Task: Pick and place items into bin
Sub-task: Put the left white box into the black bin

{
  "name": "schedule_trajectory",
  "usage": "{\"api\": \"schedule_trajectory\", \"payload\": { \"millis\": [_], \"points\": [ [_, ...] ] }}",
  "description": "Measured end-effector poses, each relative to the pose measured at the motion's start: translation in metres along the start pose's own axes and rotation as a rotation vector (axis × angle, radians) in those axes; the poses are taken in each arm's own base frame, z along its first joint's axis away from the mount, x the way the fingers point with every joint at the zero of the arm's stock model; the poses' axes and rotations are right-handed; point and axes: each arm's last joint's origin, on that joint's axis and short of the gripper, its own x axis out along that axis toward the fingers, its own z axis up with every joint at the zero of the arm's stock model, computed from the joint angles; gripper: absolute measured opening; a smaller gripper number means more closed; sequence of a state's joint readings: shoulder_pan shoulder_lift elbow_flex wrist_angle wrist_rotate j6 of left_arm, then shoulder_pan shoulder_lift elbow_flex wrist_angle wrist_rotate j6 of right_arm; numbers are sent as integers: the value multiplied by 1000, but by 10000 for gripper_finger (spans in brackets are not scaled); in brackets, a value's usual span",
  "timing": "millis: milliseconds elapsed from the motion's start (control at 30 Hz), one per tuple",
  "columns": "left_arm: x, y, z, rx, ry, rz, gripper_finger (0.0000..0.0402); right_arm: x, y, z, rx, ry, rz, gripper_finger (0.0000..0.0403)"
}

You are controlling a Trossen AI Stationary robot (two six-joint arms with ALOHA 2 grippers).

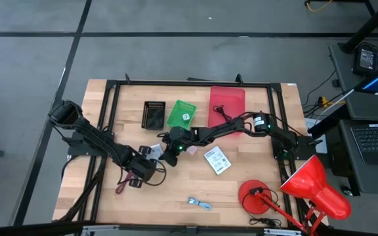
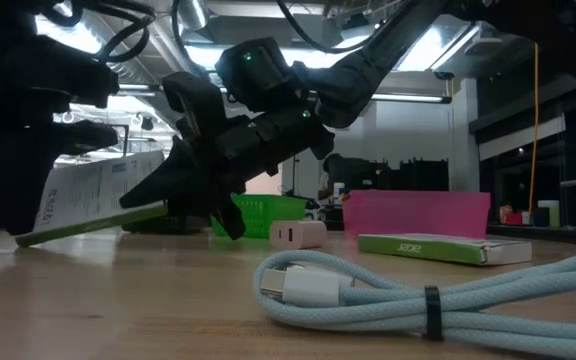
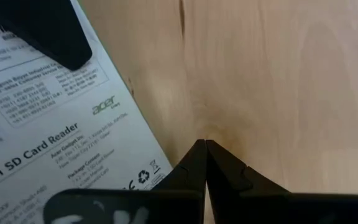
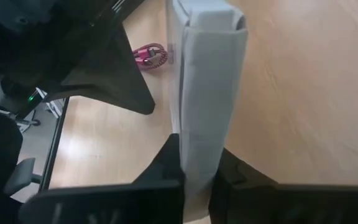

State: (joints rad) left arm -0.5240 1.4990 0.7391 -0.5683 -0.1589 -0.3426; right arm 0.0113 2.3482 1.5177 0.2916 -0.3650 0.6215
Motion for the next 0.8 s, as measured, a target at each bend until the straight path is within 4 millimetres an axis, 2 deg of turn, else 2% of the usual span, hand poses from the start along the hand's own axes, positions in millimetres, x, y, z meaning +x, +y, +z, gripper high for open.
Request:
{"api": "schedule_trajectory", "payload": {
  "millis": [200, 433, 667, 800],
  "points": [
    [-8, 0, 3, 4, -31, -10, 2, 0, 0, 0, -52, 1, 4, 14],
    [-46, -4, 5, 78, -182, -59, 2, -5, 4, 4, -94, 37, 64, 14],
    [-94, -1, -7, 74, -421, 7, 2, -31, 30, 25, -264, 9, 52, 14],
    [-115, 5, -16, 47, -539, 72, 2, -53, 48, 39, -380, -14, -2, 14]
  ]
}}
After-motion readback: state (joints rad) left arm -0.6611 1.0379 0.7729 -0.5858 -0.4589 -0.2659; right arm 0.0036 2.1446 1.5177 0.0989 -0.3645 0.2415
